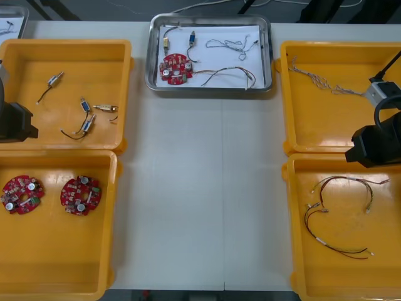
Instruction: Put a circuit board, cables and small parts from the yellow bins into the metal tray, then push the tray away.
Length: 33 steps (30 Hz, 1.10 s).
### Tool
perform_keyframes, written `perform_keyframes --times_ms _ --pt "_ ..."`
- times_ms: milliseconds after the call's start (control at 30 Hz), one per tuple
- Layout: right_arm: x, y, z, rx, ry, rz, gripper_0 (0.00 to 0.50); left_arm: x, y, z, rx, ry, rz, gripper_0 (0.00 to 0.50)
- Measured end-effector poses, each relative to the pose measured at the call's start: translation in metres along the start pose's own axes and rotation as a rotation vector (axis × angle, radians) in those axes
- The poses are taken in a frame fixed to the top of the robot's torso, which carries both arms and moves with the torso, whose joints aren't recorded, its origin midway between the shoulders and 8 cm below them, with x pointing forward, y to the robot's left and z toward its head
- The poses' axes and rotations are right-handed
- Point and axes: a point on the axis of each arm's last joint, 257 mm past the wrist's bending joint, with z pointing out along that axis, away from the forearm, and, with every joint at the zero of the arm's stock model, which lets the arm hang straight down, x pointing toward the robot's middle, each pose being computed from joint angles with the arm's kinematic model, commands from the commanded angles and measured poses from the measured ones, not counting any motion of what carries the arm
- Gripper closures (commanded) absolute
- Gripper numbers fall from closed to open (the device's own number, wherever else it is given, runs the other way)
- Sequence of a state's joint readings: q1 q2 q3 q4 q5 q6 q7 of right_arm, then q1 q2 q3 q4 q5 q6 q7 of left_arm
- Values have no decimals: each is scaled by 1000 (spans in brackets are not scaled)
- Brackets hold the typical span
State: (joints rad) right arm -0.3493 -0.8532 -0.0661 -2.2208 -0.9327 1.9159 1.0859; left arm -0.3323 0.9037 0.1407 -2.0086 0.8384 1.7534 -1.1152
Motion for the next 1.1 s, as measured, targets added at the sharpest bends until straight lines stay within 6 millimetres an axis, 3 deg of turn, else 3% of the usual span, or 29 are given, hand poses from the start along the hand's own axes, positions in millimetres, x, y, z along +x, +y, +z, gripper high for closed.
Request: perform_keyframes --times_ms 300,533,1100 --pt "30 -28 6 27 35 82 0 0 0 0 0 0 0 0" --pt "41 -42 11 37 36 132 0 0 0 0 0 0 0 0" --pt "34 -49 13 55 -6 150 0 0 0 0 0 0 0 0"
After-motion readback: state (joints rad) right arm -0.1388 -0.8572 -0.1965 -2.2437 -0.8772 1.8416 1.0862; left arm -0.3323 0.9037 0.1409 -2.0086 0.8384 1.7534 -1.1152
